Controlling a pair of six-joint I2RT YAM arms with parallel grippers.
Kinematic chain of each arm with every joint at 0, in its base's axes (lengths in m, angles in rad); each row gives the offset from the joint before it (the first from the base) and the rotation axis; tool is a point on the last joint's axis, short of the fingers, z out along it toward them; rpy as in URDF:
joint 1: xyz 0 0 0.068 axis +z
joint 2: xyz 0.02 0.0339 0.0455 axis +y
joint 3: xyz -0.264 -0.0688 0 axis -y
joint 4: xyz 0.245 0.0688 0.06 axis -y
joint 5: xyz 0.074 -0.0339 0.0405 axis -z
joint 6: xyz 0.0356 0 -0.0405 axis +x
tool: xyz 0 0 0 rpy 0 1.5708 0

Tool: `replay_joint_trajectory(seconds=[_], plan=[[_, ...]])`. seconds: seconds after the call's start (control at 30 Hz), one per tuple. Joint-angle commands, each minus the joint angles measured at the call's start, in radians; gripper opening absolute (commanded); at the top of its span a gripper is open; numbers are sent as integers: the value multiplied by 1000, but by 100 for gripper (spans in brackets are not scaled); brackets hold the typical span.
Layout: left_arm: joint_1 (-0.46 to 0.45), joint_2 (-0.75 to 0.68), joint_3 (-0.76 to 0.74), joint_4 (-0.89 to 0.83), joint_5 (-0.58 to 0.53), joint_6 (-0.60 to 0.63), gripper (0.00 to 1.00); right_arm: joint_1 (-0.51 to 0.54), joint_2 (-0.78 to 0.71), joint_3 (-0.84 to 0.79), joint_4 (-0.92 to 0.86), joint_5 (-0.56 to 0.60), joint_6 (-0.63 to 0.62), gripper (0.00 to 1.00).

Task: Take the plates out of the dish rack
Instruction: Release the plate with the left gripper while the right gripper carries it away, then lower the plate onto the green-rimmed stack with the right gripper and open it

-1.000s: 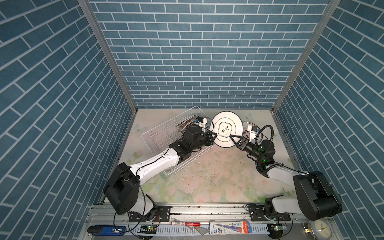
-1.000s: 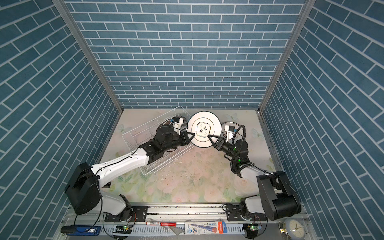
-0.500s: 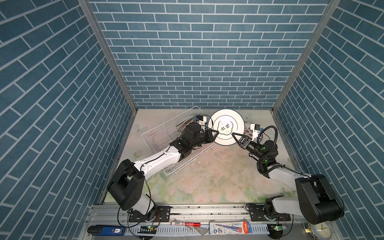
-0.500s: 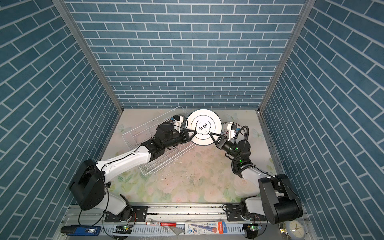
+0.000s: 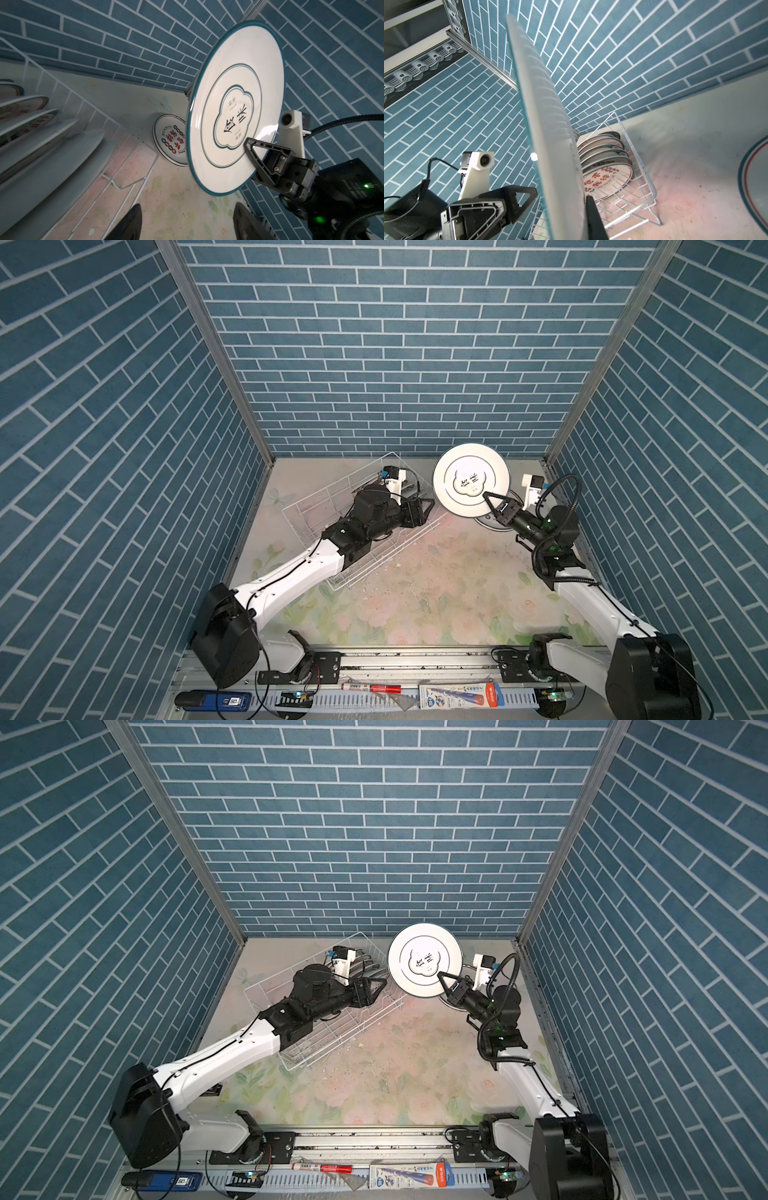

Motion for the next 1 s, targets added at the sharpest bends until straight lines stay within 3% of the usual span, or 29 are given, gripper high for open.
replay_joint_trajectory(seconds=[0.0, 0.03, 0.1, 0.2, 0.4, 0.53, 0.63, 0.77, 0.97], plan=[[11, -49, 16, -162, -138, 123, 72, -20, -100, 122, -260, 55, -164, 0], [11, -66, 16, -191, -176, 143, 74, -21, -122, 158, -357, 104, -209, 0], [11, -94, 11, -235, -247, 171, 89, -21, -159, 220, -525, 230, -283, 0], [14, -121, -3, -280, -324, 213, 99, -22, -201, 277, -701, 432, -333, 0], [21, -138, -27, -327, -413, 255, 99, -21, -216, 303, -858, 760, -341, 0], [21, -137, -34, -344, -479, 258, 99, -23, -146, 318, -928, 953, -296, 0], [20, -135, -40, -357, -568, 244, 99, -29, -62, 352, -957, 1010, -289, 0], [21, -123, -43, -365, -607, 265, 99, -36, 43, 397, -961, 1031, -295, 0], [19, -100, -48, -371, -668, 276, 99, -71, 185, 436, -921, 955, -265, 0]])
